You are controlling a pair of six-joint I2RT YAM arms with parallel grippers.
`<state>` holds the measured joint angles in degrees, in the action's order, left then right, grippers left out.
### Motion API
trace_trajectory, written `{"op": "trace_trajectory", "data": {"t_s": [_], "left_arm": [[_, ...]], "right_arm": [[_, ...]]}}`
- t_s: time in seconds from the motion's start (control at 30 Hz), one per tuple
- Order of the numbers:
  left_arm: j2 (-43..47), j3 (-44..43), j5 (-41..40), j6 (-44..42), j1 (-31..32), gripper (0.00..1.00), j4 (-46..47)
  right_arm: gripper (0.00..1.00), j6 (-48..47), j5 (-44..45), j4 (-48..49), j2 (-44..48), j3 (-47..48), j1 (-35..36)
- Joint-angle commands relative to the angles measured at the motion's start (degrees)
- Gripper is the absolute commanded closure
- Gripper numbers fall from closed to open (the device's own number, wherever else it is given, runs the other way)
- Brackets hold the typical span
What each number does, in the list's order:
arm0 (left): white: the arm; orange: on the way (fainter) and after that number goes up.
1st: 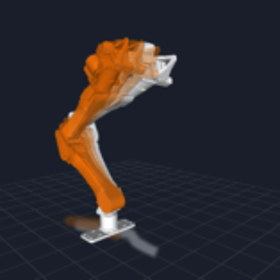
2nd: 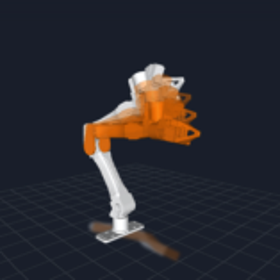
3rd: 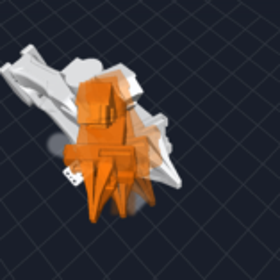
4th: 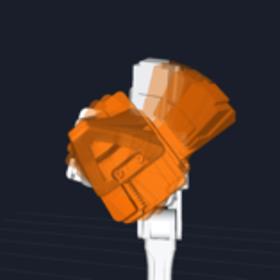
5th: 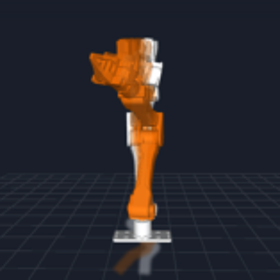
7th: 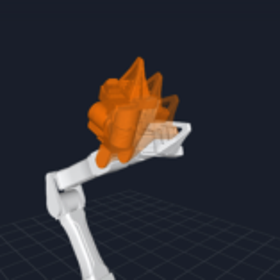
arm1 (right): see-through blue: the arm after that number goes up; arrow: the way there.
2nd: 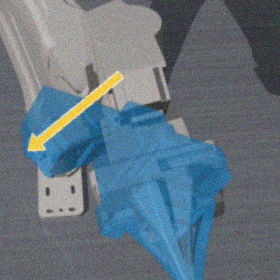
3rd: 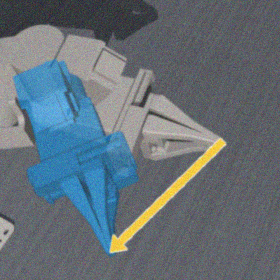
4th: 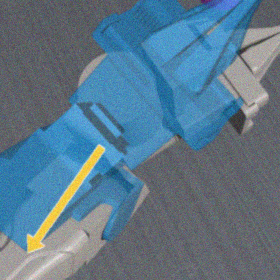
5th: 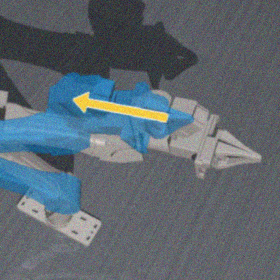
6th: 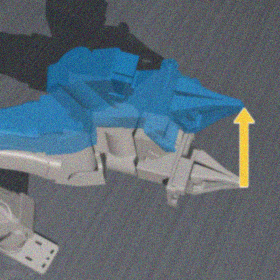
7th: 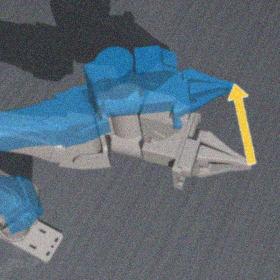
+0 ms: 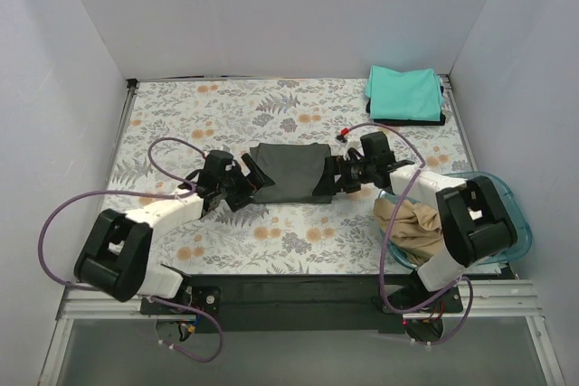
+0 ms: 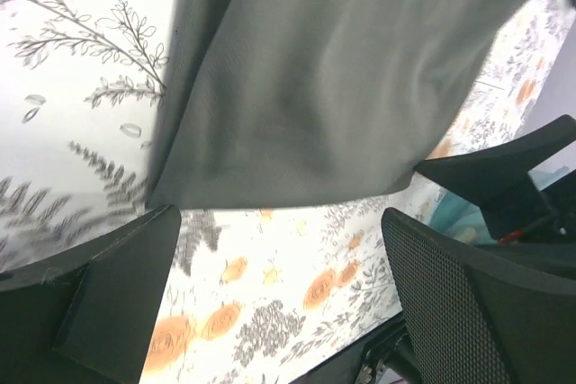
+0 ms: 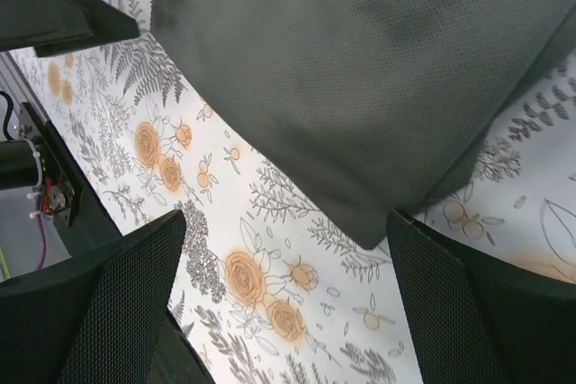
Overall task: Fold and stack the t-shirts
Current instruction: Fold the tshirt, then neatly place the folded tshirt to the corner
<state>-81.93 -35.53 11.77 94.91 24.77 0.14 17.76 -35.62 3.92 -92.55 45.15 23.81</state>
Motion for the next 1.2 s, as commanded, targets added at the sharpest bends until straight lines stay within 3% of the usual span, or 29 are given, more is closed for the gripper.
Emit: {"op": "trace_trajectory", "data": {"t_s": [0.0, 0.13, 0.23, 0.43, 0.63, 0.87, 1.17], "left_arm": [[9.1, -1.5, -4.0, -2.4, 0.4, 0.06, -7.2], [16.5, -4.5, -12.1, -3.7, 0.3, 0.06, -16.6], [22.0, -5.5, -17.8, -3.4, 0.4, 0.06, -22.8], [28.4, -3.9, -22.1, -2.0, 0.3, 0.05, -25.3], [27.1, -3.8, -23.3, -2.0, 0.3, 0.05, -28.4], [25.2, -4.0, -23.3, -1.9, 0.4, 0.05, -28.4], [24.0, -3.4, -23.0, -2.0, 0.3, 0.05, -27.7]], "right_arm": [[0.02, -3.8, 4.6, -7.8, 6.5, 4.2, -0.3], [0.02, -6.9, 11.6, -15.0, 9.8, 9.1, -0.4], [0.02, -9.1, 11.6, -15.7, 10.0, 11.1, -1.6], [0.03, -6.4, 12.3, -16.8, 1.4, 16.5, -3.8], [0.13, -3.3, 13.7, -17.1, -7.9, 20.7, -3.7], [0.34, -1.2, 15.3, -17.2, -13.3, 22.0, -2.9], [0.46, 0.2, 16.1, -17.2, -19.0, 24.2, 0.0]]}}
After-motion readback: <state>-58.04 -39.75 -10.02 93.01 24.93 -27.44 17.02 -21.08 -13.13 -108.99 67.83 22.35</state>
